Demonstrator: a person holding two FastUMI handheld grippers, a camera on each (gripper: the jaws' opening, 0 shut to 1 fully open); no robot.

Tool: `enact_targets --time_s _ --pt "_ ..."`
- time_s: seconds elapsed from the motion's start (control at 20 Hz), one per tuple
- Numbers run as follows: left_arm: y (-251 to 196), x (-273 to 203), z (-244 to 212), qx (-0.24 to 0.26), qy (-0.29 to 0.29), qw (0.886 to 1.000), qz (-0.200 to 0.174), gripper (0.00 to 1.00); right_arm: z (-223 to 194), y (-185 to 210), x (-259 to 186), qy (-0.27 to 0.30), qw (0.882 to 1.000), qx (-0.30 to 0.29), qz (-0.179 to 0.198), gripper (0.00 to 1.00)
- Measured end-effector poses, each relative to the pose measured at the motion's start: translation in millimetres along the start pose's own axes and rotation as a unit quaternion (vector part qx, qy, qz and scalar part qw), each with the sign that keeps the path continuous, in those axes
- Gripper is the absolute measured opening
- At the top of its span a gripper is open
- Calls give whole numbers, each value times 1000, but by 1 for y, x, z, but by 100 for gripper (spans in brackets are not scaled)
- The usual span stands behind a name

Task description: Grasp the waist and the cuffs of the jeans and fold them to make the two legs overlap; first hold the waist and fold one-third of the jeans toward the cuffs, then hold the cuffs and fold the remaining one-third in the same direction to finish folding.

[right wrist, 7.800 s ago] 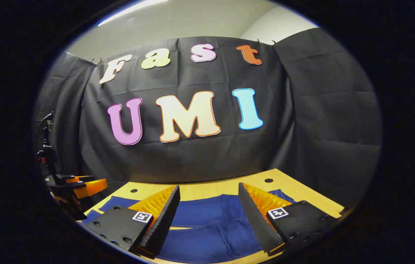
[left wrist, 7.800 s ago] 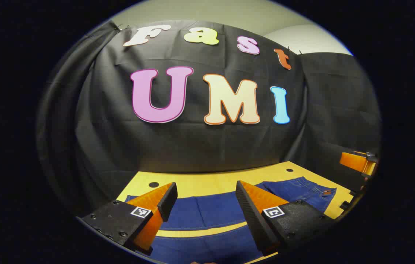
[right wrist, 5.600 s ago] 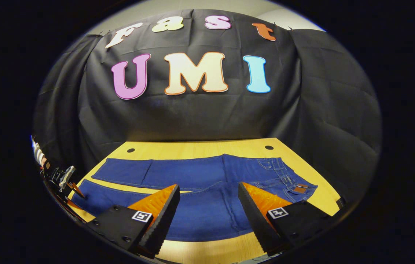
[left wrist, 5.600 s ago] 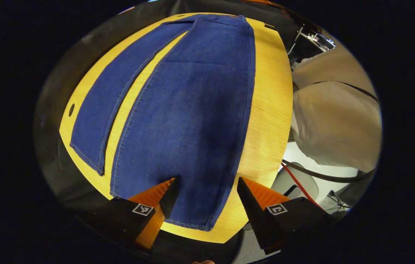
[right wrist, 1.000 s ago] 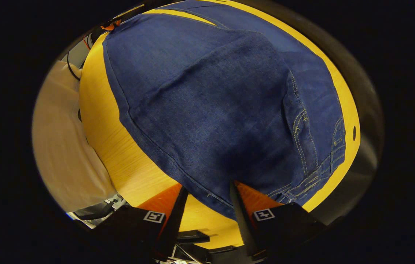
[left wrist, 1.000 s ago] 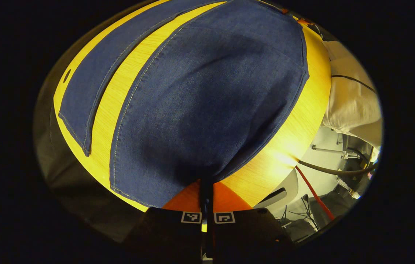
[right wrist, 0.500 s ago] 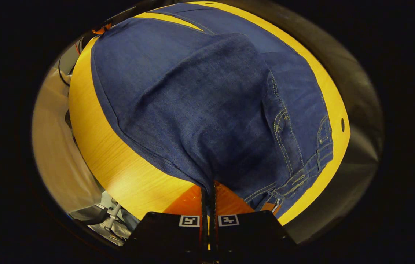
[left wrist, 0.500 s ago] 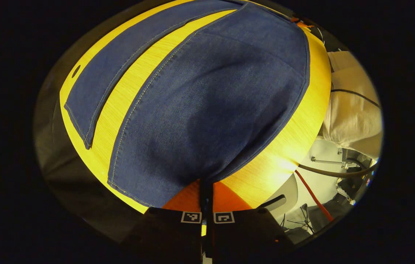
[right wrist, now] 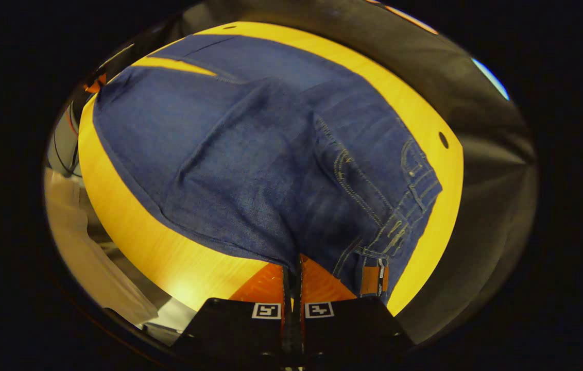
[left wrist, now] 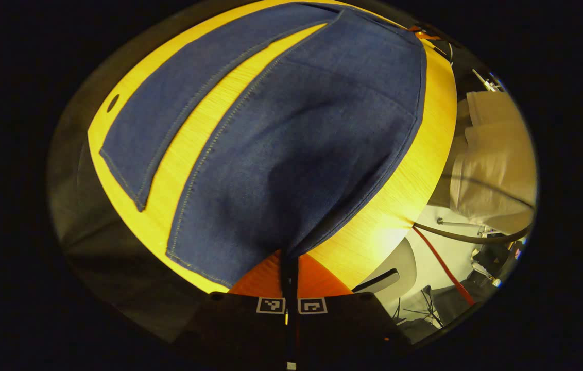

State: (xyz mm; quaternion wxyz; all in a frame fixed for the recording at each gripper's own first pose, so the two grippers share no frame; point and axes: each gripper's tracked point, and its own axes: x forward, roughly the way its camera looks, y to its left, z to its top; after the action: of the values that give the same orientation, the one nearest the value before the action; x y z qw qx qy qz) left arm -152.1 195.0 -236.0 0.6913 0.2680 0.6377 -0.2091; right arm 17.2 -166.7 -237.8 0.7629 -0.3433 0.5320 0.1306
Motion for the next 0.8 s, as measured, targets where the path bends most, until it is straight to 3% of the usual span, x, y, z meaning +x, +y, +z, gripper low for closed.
enact_targets --time_s 0.2,0.45,0.8 --pt "21 -45 14 14 15 1000 5 0 24 -20 -26 -34 997 62 -8 2" --pt "64 -85 32 41 34 998 34 0 63 -51 -59 -77 986 149 -19 0" --pt "126 -109 67 93 38 992 74 0 116 -85 -83 -86 976 188 -61 2"
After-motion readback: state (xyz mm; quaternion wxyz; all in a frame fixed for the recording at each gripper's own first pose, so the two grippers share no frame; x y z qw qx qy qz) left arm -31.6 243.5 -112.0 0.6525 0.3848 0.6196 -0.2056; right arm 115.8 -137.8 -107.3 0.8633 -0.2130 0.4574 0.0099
